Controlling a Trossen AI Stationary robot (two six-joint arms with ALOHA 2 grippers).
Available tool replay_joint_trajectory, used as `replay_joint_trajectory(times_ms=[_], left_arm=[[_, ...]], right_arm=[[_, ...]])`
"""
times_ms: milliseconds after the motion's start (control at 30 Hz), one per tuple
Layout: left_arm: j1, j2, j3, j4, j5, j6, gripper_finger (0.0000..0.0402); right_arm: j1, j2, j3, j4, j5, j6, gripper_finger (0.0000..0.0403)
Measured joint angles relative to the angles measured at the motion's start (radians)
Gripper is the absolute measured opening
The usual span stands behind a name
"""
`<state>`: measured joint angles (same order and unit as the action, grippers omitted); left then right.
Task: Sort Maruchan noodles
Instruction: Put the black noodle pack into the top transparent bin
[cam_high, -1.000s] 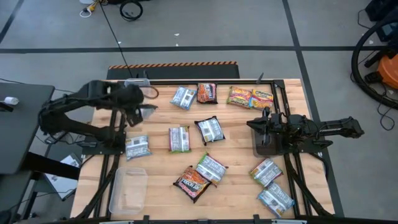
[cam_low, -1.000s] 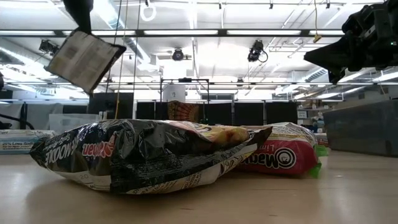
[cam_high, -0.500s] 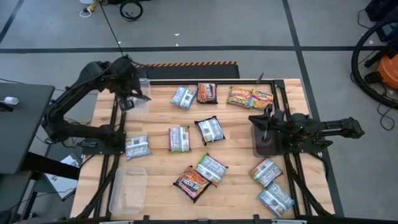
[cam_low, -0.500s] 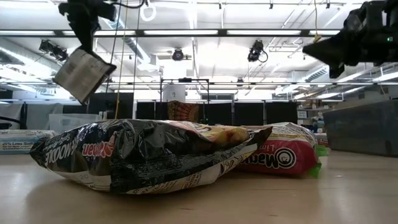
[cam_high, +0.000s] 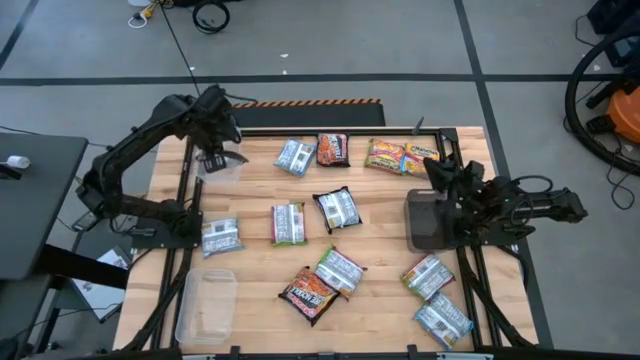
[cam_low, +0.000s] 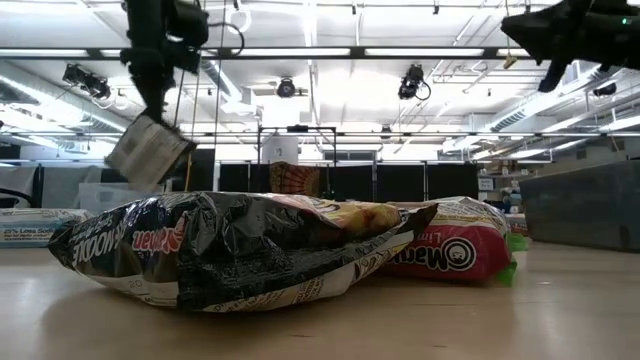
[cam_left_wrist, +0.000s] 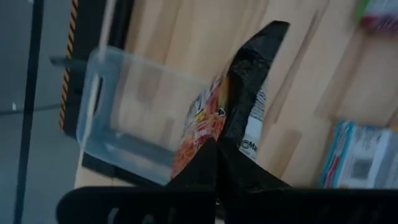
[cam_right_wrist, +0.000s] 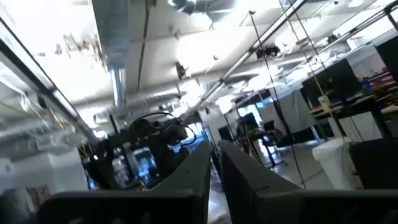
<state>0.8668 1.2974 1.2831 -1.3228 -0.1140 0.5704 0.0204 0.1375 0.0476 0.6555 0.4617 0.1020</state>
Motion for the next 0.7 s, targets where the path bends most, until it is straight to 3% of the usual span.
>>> replay_joint_trajectory(times_ms=[133, 267, 567, 700], left_arm=[[0.008, -0.022, -0.092, 0.063, -0.009, 0.010, 0.0002], [0.003, -0.027, -0.153, 0.143, 0.047, 0.012, 0.0002], [0.030, -0.063, -0.162, 0.134, 0.077, -0.045, 0.0001], [0.061, -0.068, -0.164, 0.113, 0.132, -0.066, 0.0001]], right_arm=[[0.000, 0.110, 0.092, -0.104, -0.001, 0.018, 0.0040], [0.000, 0.292, 0.226, -0.112, -0.004, 0.011, 0.0030], [-0.053, 0.769, 0.599, -0.320, -0.003, 0.001, 0.0016], [-0.128, 0.986, 0.776, -0.507, -0.004, 0.035, 0.0024]])
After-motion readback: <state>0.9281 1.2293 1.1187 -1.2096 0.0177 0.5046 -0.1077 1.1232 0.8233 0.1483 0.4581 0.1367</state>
